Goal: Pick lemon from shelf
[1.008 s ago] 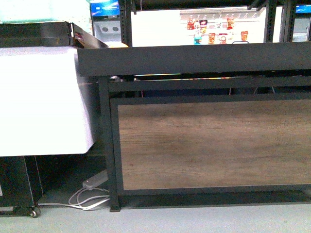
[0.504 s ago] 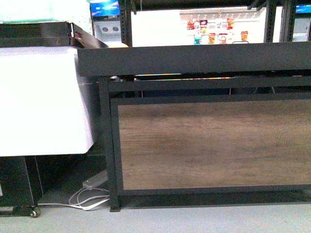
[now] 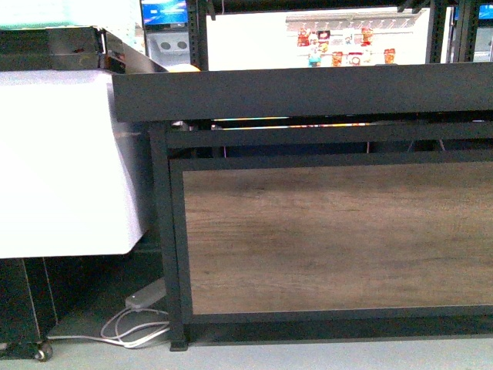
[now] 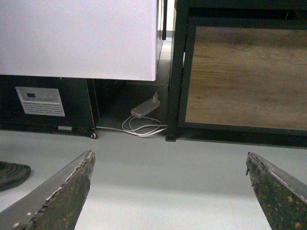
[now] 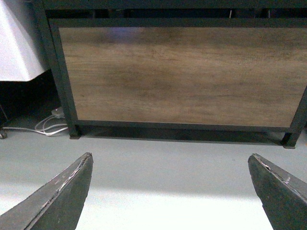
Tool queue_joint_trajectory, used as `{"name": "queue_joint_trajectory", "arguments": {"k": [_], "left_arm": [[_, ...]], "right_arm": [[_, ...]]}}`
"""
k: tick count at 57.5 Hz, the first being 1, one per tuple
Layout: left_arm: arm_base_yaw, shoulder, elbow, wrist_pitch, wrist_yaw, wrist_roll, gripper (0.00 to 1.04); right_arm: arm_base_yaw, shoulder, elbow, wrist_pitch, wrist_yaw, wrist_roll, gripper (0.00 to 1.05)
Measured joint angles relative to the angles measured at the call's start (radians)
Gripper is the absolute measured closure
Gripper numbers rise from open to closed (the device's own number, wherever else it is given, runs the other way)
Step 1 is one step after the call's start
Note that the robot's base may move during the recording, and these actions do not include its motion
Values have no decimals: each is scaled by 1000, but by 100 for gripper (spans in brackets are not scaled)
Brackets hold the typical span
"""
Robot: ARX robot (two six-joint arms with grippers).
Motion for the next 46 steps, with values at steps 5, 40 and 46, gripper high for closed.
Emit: {"name": "queue_joint_trajectory", "arguments": {"k": [5,40,46], "left_arm": [[0,0,0,0,0,0,8],[0,0,0,0,0,0,8],[0,0,0,0,0,0,8]], "right_arm": [[0,0,0,0,0,0,7],[0,0,0,0,0,0,7],[0,0,0,0,0,0,7]]}}
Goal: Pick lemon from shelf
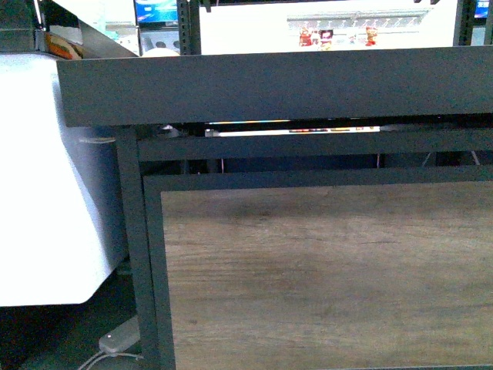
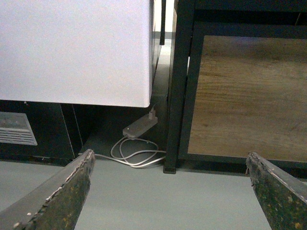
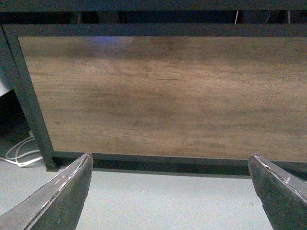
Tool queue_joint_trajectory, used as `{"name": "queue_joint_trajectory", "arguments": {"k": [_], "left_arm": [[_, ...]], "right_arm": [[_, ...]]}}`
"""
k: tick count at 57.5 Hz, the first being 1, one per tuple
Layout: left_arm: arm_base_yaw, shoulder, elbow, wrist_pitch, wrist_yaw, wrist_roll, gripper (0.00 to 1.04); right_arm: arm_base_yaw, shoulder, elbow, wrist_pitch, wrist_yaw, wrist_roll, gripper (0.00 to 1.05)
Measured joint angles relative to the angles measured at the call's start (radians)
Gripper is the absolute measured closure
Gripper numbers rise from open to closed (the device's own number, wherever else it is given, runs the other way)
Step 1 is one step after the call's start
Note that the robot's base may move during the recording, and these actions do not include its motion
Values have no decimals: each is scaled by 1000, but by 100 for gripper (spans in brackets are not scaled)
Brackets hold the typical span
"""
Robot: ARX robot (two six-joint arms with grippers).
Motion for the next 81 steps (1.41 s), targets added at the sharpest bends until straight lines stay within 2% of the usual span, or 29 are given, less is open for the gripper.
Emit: {"name": "queue_joint_trajectory", "arguments": {"k": [81], "left_arm": [[0,1,0,0,0,0,8]], "right_arm": [[0,0,0,0,-2,0,7]]}}
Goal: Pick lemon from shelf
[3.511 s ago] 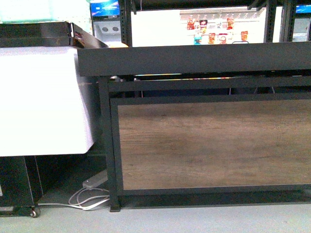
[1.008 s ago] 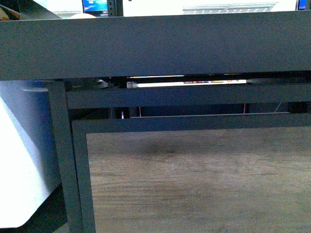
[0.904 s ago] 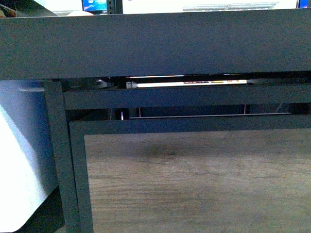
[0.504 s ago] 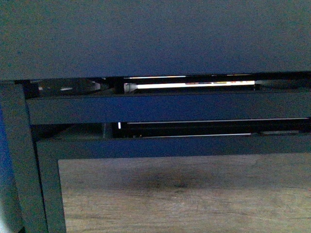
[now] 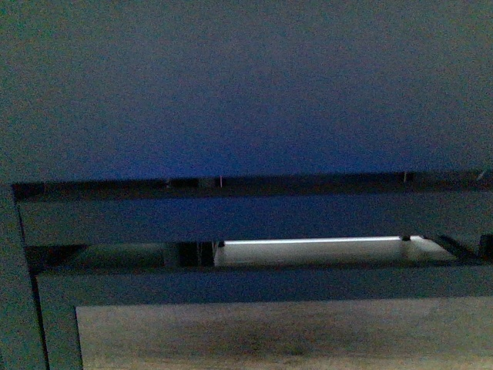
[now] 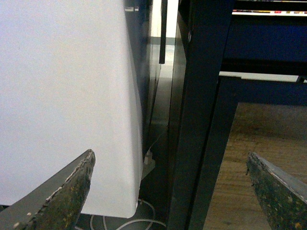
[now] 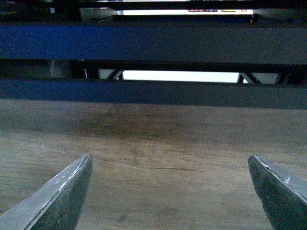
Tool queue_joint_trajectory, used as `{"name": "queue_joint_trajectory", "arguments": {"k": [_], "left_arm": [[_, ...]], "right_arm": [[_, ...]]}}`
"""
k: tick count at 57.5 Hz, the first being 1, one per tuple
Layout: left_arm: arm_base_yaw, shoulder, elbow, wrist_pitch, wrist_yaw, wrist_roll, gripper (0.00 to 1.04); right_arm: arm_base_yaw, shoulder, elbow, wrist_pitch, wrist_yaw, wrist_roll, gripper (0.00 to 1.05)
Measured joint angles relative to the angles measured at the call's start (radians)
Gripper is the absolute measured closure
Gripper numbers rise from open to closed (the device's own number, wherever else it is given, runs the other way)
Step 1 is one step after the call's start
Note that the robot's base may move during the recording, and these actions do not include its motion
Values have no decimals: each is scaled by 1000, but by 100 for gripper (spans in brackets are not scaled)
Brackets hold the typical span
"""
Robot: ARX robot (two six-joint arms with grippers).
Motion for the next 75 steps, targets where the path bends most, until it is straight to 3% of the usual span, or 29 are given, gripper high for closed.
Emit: {"name": "queue_joint_trajectory", "arguments": {"k": [75], "left_arm": [[0,0,0,0,-1,0,8]], "right_arm": [[0,0,0,0,1,0,7]]}}
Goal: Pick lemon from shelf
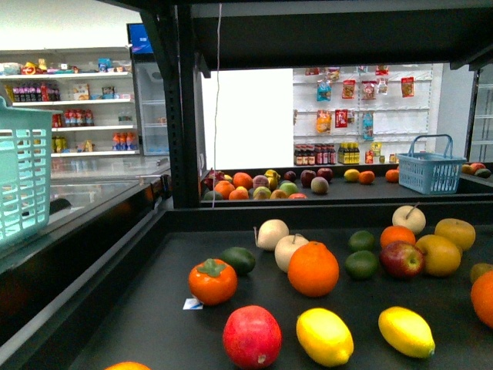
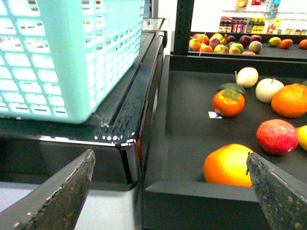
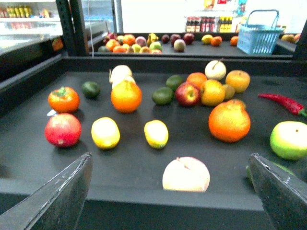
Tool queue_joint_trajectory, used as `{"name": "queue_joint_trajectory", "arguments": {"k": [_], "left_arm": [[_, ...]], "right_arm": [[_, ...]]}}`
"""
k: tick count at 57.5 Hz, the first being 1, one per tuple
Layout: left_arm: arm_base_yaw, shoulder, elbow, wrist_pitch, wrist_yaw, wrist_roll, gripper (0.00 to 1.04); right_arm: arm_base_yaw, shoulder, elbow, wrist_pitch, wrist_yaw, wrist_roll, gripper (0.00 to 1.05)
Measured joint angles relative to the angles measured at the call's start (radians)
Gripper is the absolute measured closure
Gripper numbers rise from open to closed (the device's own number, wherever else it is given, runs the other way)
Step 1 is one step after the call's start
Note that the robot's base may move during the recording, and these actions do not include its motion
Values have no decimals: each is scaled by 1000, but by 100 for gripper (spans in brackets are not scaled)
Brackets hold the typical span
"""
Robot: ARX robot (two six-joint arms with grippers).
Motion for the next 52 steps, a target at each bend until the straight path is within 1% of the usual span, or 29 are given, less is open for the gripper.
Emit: {"name": "queue_joint_trajectory", "arguments": {"k": [47,48,50,52], "left_arm": [[0,0,0,0,1,0,8],[1,5,2,-10,11,-12,8],[7,35,29,-92,51,-79,8],[13,70,48,-146,70,-143,8]], "right_arm": [[0,0,0,0,0,0,7],[0,0,0,0,0,0,7],[0,0,0,0,0,0,7],[0,0,0,0,0,0,7]]}}
